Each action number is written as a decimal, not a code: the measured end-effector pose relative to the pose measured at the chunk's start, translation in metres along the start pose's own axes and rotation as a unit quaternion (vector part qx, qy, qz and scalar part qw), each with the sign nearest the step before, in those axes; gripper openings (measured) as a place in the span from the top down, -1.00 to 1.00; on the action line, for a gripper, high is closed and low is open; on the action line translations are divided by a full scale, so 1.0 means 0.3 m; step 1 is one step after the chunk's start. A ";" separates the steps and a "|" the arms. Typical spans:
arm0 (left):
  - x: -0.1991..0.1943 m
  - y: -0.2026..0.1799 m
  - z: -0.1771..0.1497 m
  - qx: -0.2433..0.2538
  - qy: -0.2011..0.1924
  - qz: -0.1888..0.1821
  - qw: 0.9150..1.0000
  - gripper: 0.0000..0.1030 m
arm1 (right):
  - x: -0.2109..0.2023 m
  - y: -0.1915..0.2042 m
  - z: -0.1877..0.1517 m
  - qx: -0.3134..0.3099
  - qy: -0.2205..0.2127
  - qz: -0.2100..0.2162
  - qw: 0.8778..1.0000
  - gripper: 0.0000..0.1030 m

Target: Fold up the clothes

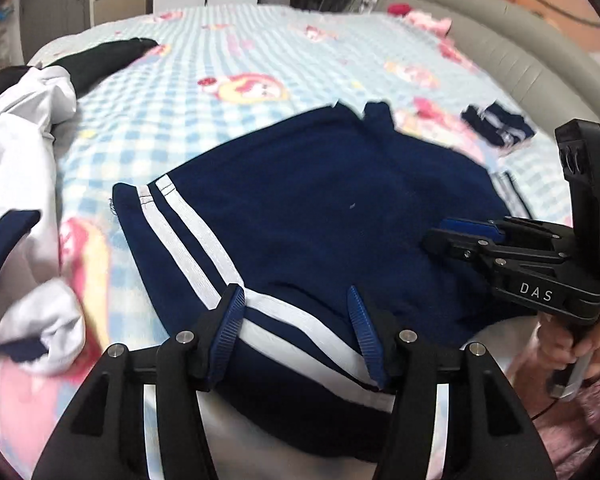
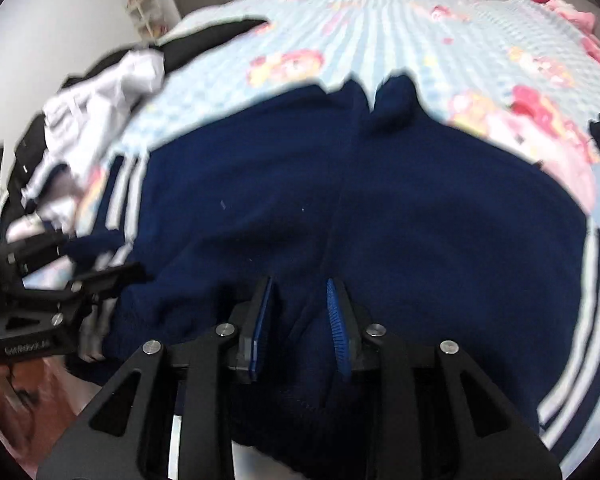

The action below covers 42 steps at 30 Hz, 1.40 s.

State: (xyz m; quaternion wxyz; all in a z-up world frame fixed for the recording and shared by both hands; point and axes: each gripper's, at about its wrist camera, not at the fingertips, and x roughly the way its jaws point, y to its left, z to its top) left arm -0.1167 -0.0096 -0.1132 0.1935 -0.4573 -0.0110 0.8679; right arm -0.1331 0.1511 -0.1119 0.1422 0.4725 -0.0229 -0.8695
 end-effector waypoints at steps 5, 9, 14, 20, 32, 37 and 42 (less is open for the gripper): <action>0.042 -0.056 -0.018 0.021 0.027 0.031 0.999 -0.14 | -0.022 0.049 -0.027 -0.006 -0.010 -0.001 1.000 0.42; 0.059 -0.039 -0.049 0.029 0.054 0.051 0.997 -0.26 | 0.028 0.044 -0.078 -0.014 0.012 -0.041 0.999 0.42; -0.048 -0.067 -0.067 0.005 -0.007 0.009 1.000 -0.26 | -0.053 0.014 -0.087 0.008 -0.007 -0.038 0.999 0.42; 0.046 -0.146 -0.084 0.034 0.039 0.059 0.997 -0.35 | -0.052 0.038 -0.129 -0.003 0.003 -0.053 0.999 0.42; -0.009 -0.126 -0.152 -0.007 0.016 0.072 0.997 -0.40 | -0.081 0.060 -0.167 -0.011 -0.022 -0.102 0.994 0.24; -0.092 -0.119 -0.169 -0.044 -0.037 0.032 0.998 -0.39 | -0.147 0.014 -0.184 0.008 -0.035 -0.105 0.994 0.22; -0.071 -0.133 -0.124 -0.048 -0.055 0.064 0.995 -0.39 | -0.194 0.038 -0.165 0.012 -0.066 -0.085 0.994 -0.03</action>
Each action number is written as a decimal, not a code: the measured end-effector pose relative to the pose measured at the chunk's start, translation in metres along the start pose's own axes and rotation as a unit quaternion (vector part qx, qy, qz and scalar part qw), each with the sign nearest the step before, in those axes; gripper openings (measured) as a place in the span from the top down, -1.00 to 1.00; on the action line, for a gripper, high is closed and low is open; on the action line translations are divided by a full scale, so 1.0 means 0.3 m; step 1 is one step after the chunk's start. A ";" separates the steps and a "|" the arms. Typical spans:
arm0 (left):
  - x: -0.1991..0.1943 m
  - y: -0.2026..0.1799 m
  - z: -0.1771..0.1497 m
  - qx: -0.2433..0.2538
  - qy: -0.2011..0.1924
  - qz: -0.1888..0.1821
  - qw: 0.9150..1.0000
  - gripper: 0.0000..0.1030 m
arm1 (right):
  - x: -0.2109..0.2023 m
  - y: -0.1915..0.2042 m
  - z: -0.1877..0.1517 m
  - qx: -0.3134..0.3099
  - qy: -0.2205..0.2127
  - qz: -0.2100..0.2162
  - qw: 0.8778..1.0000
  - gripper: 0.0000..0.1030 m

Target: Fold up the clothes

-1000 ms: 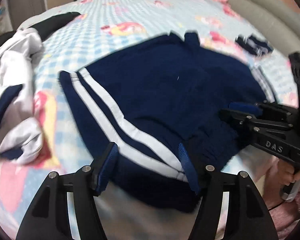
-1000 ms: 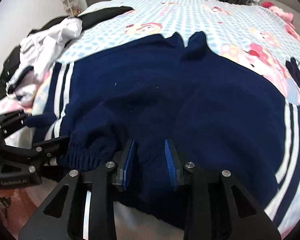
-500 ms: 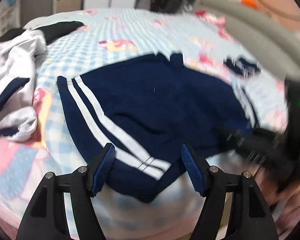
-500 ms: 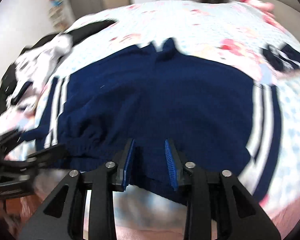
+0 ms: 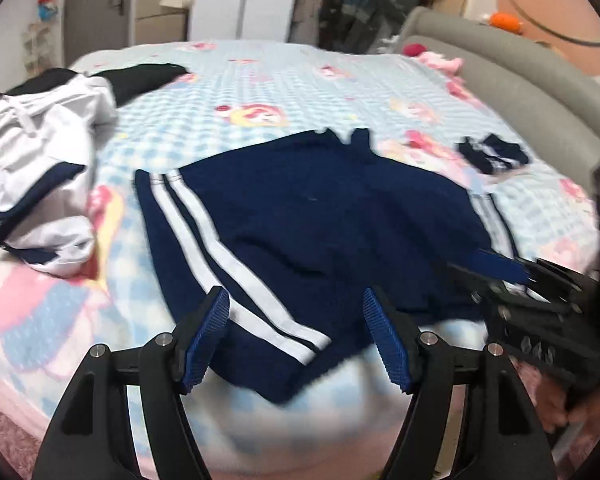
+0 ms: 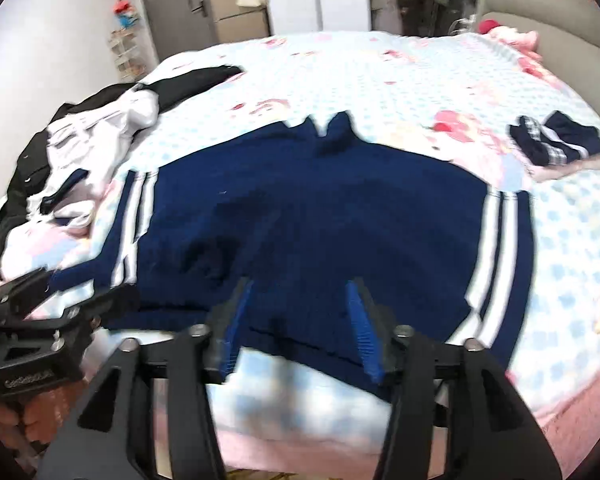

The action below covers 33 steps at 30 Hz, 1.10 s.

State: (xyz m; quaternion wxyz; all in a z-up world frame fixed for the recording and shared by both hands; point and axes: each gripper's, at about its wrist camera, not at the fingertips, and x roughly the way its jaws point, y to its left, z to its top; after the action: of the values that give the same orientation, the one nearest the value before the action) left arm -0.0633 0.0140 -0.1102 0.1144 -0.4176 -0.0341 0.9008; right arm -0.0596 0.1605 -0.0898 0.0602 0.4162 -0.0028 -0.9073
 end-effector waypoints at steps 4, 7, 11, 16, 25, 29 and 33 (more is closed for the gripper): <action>0.072 0.030 -0.030 -0.031 0.051 -0.011 0.998 -0.39 | 0.056 -0.009 -0.042 -0.017 0.037 -0.018 0.999 -0.03; 0.061 0.032 -0.029 -0.038 0.050 -0.010 0.998 -0.39 | 0.077 0.022 -0.074 -0.044 0.043 -0.041 0.997 -0.03; 0.000 0.025 -0.028 -0.035 0.018 -0.003 0.999 -0.39 | 0.061 0.001 -0.067 -0.035 0.021 -0.041 0.998 -0.02; 0.003 0.027 -0.020 -0.027 0.013 0.013 0.999 -0.39 | 0.052 -0.079 -0.050 0.003 0.009 -0.047 0.999 -0.03; -0.030 0.123 -0.053 -0.113 0.029 -0.025 0.993 -0.35 | -0.091 -0.207 -0.097 0.098 -0.045 -0.046 0.993 0.00; -0.027 0.183 0.000 -0.132 0.013 0.010 0.991 -0.31 | -0.099 -0.278 -0.098 0.115 -0.040 -0.068 0.990 -0.01; -0.019 0.186 0.007 -0.105 0.025 0.007 0.994 -0.31 | -0.045 -0.346 -0.107 0.138 0.004 -0.063 0.988 -0.01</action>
State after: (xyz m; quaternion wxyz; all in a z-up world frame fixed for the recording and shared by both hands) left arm -0.0713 -0.0414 -0.1134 0.0643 -0.4502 -0.1223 0.8822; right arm -0.0376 0.2666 -0.1064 -0.0547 0.4231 -0.1012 -0.8988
